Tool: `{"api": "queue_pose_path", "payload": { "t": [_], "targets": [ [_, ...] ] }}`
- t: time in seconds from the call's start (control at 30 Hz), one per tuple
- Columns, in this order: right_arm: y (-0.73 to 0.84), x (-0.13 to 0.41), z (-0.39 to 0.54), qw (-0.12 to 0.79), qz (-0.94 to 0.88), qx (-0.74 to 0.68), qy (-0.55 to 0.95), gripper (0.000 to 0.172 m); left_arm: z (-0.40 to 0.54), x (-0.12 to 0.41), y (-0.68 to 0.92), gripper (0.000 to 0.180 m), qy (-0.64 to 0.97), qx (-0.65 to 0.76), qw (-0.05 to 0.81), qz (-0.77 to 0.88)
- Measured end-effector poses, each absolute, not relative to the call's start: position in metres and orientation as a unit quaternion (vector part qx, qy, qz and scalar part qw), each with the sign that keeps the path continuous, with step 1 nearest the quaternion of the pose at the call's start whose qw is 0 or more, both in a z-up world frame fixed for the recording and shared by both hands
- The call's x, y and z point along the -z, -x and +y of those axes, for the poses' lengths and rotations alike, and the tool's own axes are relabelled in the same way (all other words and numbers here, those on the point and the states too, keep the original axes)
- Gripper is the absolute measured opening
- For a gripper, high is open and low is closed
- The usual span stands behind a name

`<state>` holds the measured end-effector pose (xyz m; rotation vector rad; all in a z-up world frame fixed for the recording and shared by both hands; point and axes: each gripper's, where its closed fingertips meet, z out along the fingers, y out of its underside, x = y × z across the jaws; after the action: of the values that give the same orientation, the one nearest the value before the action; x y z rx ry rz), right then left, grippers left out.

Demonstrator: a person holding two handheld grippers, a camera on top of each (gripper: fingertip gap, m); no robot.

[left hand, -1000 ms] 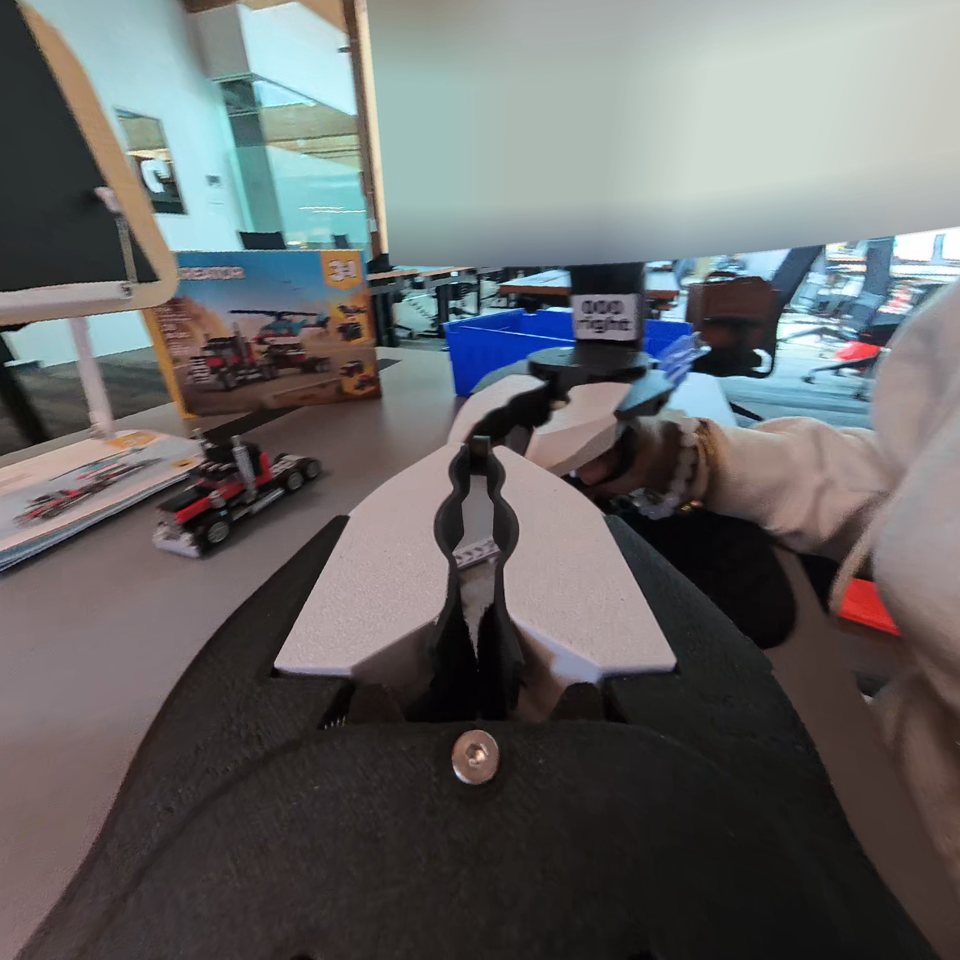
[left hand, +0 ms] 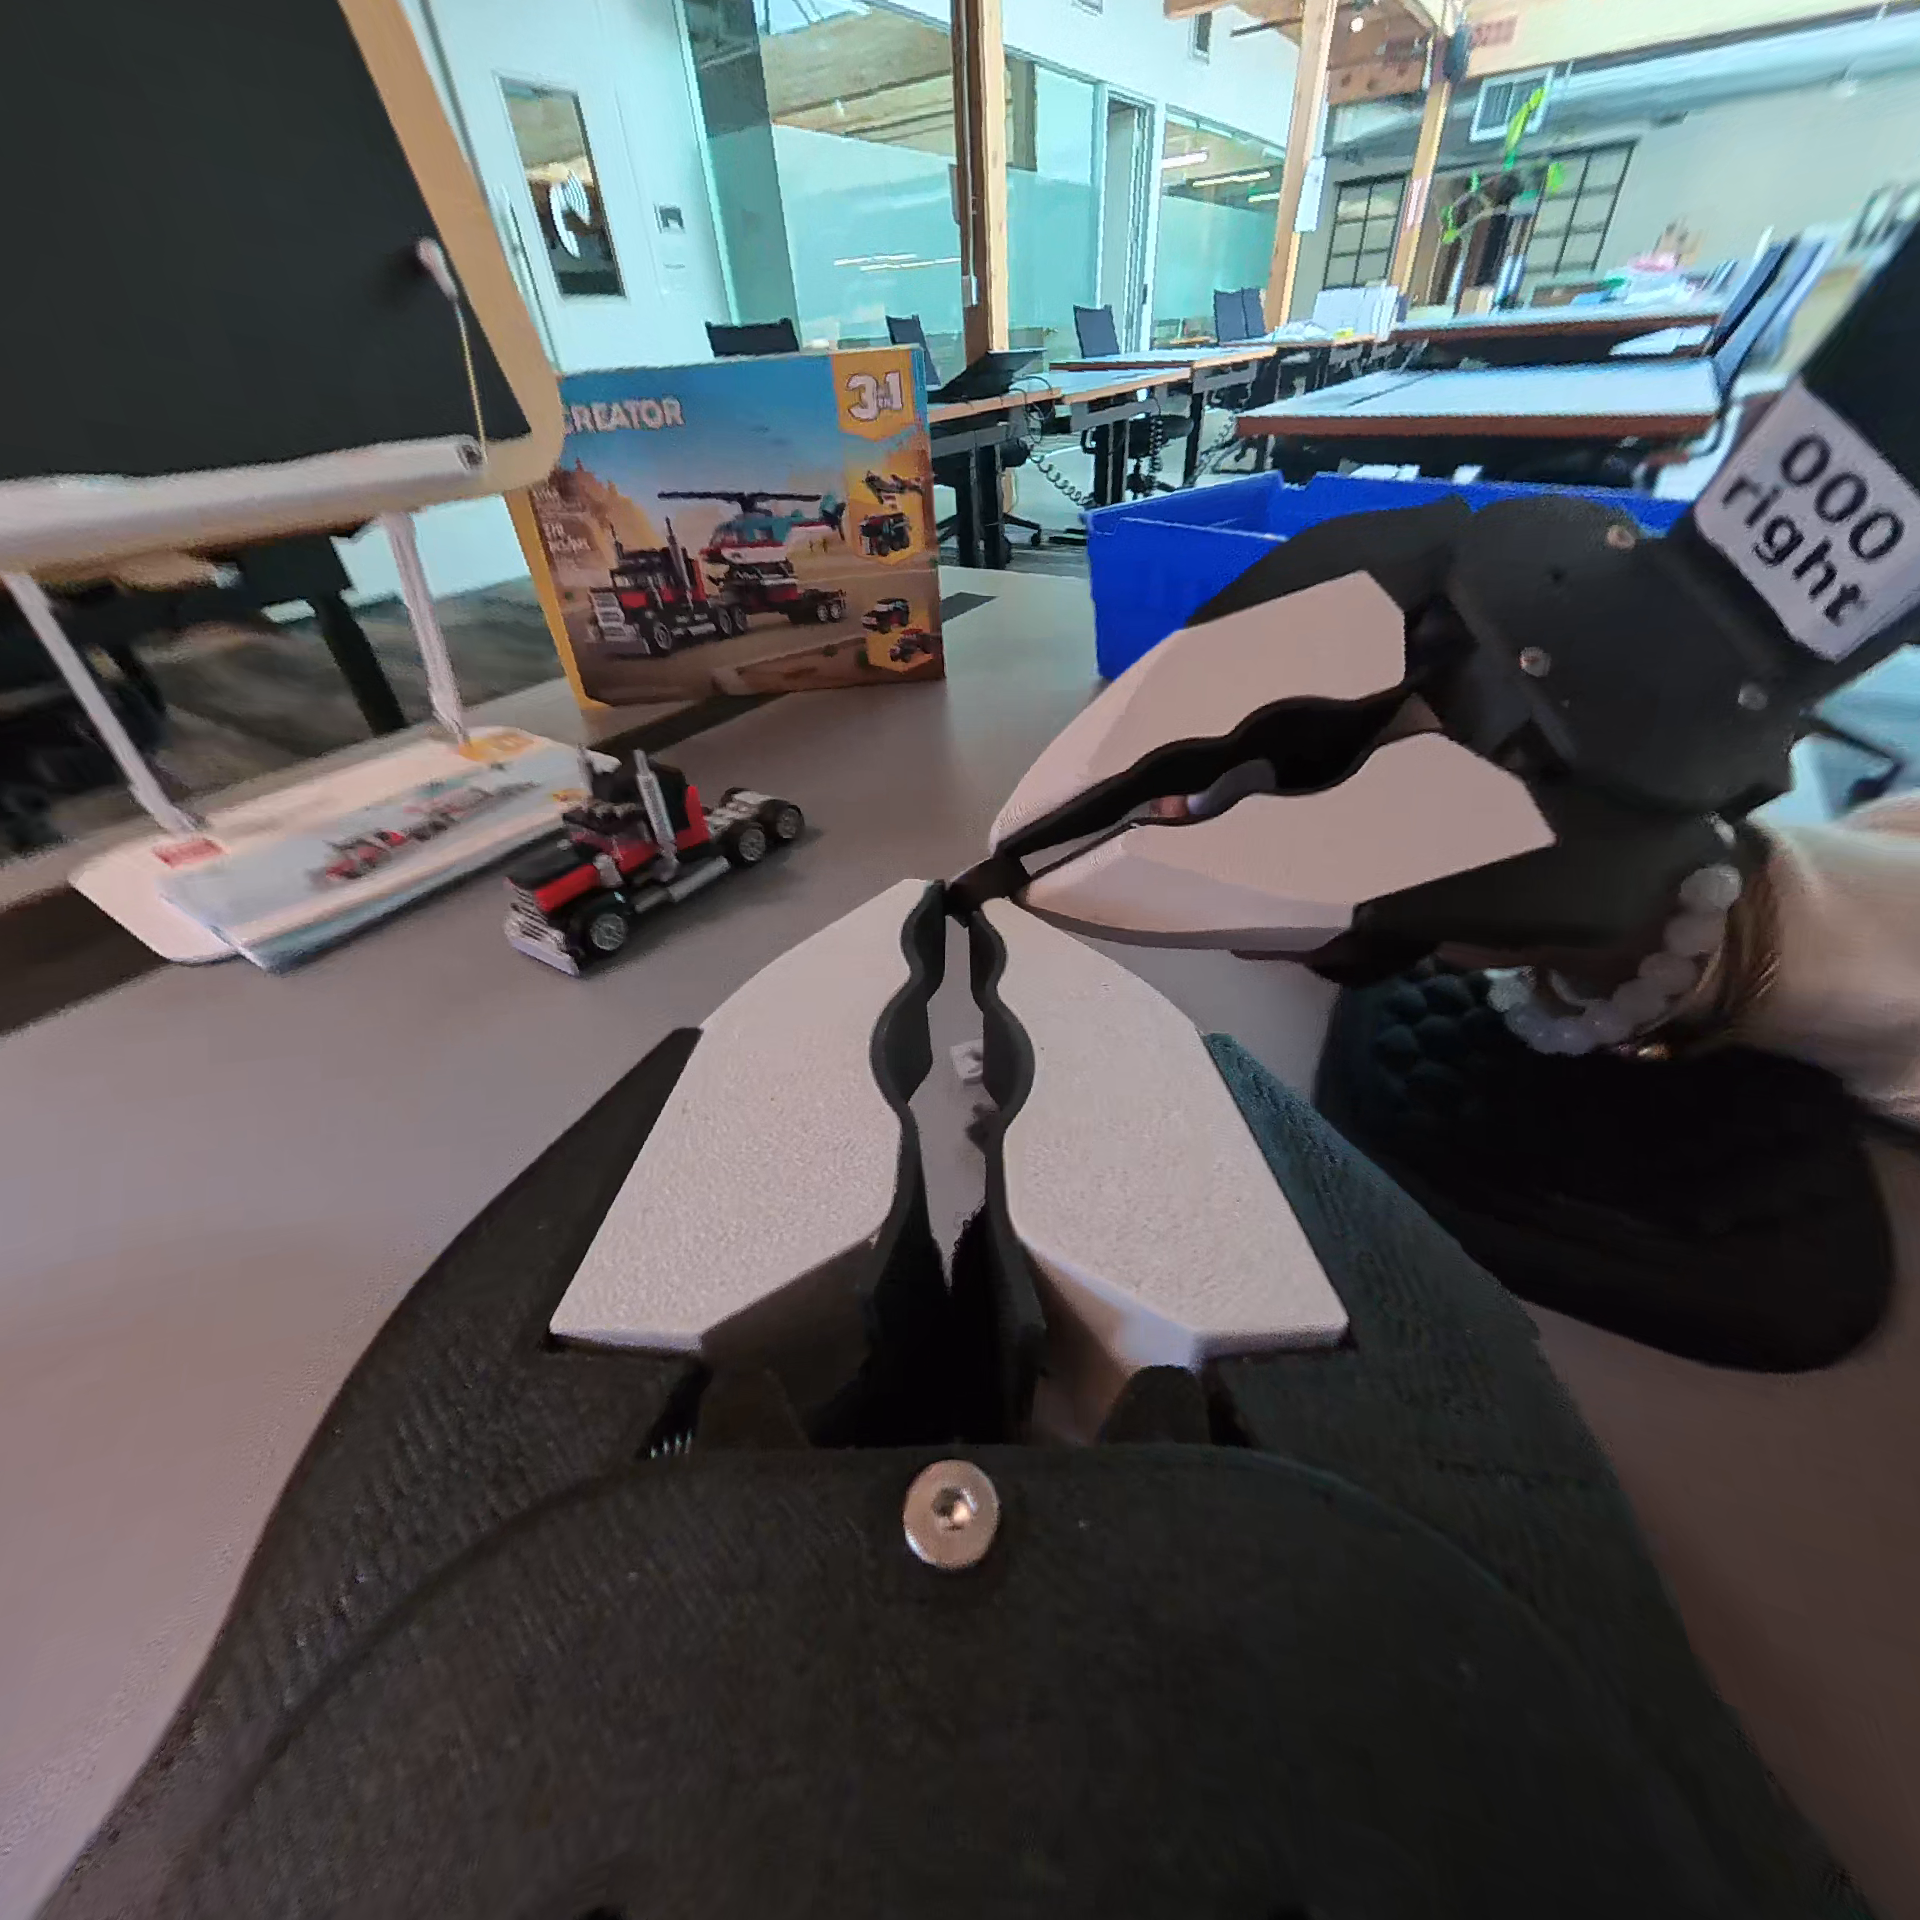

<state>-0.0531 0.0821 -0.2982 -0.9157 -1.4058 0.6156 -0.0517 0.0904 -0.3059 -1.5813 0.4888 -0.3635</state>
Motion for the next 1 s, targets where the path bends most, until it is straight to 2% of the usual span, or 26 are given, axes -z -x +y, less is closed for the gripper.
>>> {"api": "queue_pose_path", "payload": {
  "t": [0.17, 0.3, 0.43, 0.57, 0.67, 0.77, 0.87, 1.0],
  "targets": [
    [0.053, 0.299, 0.087, 0.656, -0.614, -0.201, 0.390, 0.005, 0.093, 0.307, 0.052, 0.004, 0.706, 0.188, 0.654, 0.197],
    [0.050, 0.305, 0.092, 0.668, -0.612, -0.141, 0.398, 0.005, 0.094, 0.312, 0.050, 0.005, 0.705, 0.063, 0.654, 0.266],
    [0.050, 0.309, 0.092, 0.654, -0.613, -0.154, 0.415, 0.005, 0.093, 0.316, 0.049, 0.005, 0.713, 0.069, 0.642, 0.273],
    [0.051, 0.326, 0.090, 0.589, -0.653, -0.214, 0.426, 0.006, 0.091, 0.332, 0.051, 0.005, 0.736, 0.071, 0.604, 0.297],
    [0.049, 0.325, 0.086, 0.574, -0.680, -0.232, 0.392, 0.017, 0.087, 0.334, 0.047, 0.005, 0.734, 0.095, 0.592, 0.319],
    [0.046, 0.335, 0.075, 0.529, -0.730, -0.245, 0.356, 0.007, 0.082, 0.340, 0.042, 0.005, 0.723, 0.078, 0.582, 0.365],
    [0.042, 0.338, 0.072, 0.500, -0.746, -0.262, 0.354, 0.007, 0.078, 0.342, 0.038, 0.005, 0.711, 0.067, 0.577, 0.396],
    [0.046, 0.330, 0.082, 0.554, -0.699, -0.227, 0.392, 0.006, 0.083, 0.335, 0.041, 0.005, 0.710, 0.048, 0.597, 0.371]
  ]
}}
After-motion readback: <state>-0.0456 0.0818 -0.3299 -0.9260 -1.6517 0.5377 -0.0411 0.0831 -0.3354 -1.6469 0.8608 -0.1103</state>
